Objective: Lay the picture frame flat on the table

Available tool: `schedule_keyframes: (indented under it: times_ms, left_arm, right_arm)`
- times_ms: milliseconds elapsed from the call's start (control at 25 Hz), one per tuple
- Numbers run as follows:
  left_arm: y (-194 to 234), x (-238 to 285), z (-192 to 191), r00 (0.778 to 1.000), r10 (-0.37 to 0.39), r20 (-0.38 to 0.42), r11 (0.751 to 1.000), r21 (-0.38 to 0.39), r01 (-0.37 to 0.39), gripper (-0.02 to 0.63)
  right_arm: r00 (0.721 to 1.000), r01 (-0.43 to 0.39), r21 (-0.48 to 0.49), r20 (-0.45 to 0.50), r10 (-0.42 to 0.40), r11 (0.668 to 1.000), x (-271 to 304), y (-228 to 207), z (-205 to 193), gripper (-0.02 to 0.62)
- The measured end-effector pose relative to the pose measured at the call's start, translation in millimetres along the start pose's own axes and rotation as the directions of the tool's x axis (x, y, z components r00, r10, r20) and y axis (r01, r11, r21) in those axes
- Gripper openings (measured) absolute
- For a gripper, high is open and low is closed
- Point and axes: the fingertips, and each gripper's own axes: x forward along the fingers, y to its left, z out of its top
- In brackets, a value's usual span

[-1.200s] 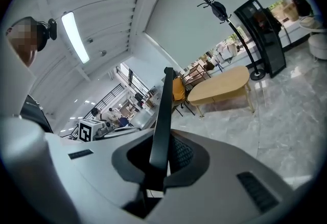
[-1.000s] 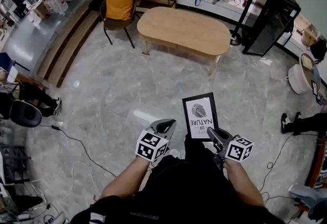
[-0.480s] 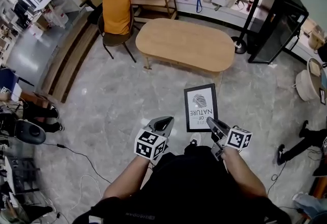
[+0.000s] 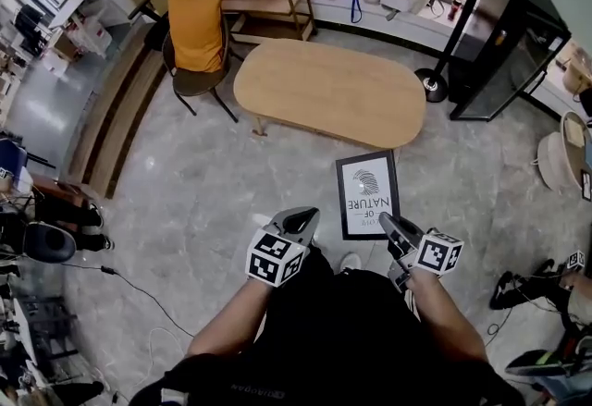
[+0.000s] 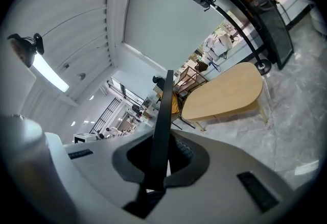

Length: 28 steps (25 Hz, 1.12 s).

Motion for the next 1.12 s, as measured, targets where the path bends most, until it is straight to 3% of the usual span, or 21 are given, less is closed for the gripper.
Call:
schedule_keyframes:
  times_ms: [200, 400, 600, 760, 920, 1120]
  left_arm:
    - [56, 41, 26, 0.999, -0.042, -0.021, 0.999, 0.009, 0.043, 0.005]
    - [126, 89, 79, 0.992, -0.122, -0.026, 0.990, 0.064, 0.124, 0.005]
    - [204, 124, 141, 0.978, -0.201, -0.059, 0.969, 0.136, 0.207, 0.005]
    - [242, 150, 173, 0.962, -0.262, -0.078, 0.943, 0.190, 0.273, 0.005]
    - [277, 163, 180, 0.955, -0.279, -0.100, 0.945, 0.148, 0.292, 0.005]
    - [290, 181, 174, 0.948, -0.291, -0.125, 0.949, 0.084, 0.303, 0.005]
  right_arm:
    - [0.999, 0.034, 0.011, 0.015, -0.034, 0.999, 47, -17, 29, 0.018]
    - [0.993, 0.111, 0.022, 0.047, -0.112, 0.994, 108, -31, 76, 0.018]
    - [0.970, 0.205, 0.053, 0.119, -0.210, 0.977, 169, -30, 126, 0.018]
    - [0.948, 0.262, 0.077, 0.169, -0.271, 0.962, 206, -35, 160, 0.018]
    - [0.939, 0.278, 0.092, 0.184, -0.291, 0.956, 238, -33, 177, 0.018]
    - [0.936, 0.299, 0.110, 0.163, -0.313, 0.948, 255, -49, 194, 0.018]
